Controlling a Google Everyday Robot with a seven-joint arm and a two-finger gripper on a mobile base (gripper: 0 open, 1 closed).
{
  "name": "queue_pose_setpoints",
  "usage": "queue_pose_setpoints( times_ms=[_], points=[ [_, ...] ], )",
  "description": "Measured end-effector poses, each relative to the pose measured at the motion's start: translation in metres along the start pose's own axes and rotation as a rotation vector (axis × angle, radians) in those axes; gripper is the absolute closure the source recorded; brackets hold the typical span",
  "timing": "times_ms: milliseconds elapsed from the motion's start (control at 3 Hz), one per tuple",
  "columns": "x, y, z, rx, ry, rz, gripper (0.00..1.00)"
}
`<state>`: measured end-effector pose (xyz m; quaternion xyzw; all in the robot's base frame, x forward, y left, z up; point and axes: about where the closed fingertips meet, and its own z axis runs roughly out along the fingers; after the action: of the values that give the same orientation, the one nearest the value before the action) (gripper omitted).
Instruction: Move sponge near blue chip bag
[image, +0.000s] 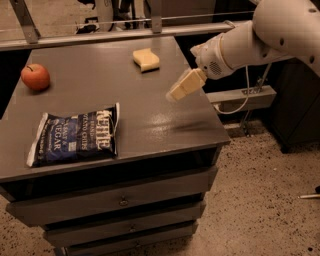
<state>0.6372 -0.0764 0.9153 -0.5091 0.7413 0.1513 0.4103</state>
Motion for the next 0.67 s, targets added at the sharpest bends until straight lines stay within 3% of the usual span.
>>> queue_pose_setpoints(
  times_ms=[667],
  points=[
    [-0.026, -0.106, 0.080, 0.144, -0.181, 0.118, 0.00]
  ],
)
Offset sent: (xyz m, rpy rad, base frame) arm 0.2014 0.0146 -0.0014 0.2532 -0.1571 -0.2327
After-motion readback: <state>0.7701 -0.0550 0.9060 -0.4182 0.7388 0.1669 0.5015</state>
